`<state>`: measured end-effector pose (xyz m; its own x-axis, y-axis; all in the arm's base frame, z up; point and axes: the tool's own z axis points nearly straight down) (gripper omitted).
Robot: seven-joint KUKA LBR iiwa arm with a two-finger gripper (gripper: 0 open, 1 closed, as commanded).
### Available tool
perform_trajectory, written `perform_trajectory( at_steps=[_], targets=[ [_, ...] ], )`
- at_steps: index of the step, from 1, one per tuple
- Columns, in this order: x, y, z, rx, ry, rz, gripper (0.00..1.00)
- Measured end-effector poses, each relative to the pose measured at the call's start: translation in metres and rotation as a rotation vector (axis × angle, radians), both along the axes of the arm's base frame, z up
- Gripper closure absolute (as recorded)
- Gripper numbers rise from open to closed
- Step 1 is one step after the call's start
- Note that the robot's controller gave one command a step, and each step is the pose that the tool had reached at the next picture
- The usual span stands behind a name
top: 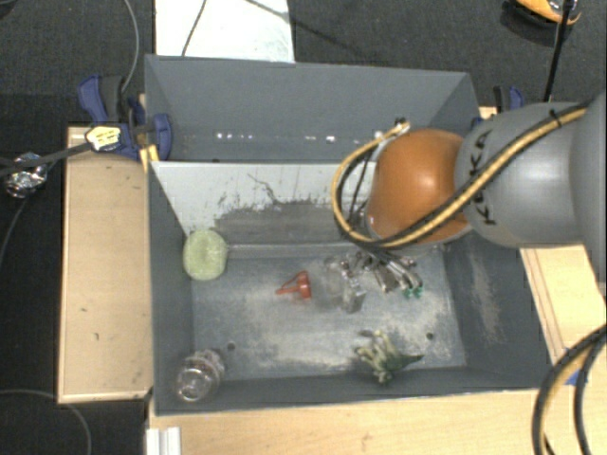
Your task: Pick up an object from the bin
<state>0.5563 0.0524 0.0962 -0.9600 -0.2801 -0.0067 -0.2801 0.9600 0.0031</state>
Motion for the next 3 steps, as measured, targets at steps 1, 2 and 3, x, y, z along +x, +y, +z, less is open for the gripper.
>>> perform_trajectory(
  at_steps=[1, 2, 3],
  targets=[
    [0.002, 0.005, 0.039, -0.001, 0.008, 0.000, 1.00],
    [0.002, 0.002, 0.073, 0.000, -0.002, 0.024, 0.00],
    [0.001, 0.001, 0.064, 0.001, -0.002, 0.032, 0.00]
  ],
)
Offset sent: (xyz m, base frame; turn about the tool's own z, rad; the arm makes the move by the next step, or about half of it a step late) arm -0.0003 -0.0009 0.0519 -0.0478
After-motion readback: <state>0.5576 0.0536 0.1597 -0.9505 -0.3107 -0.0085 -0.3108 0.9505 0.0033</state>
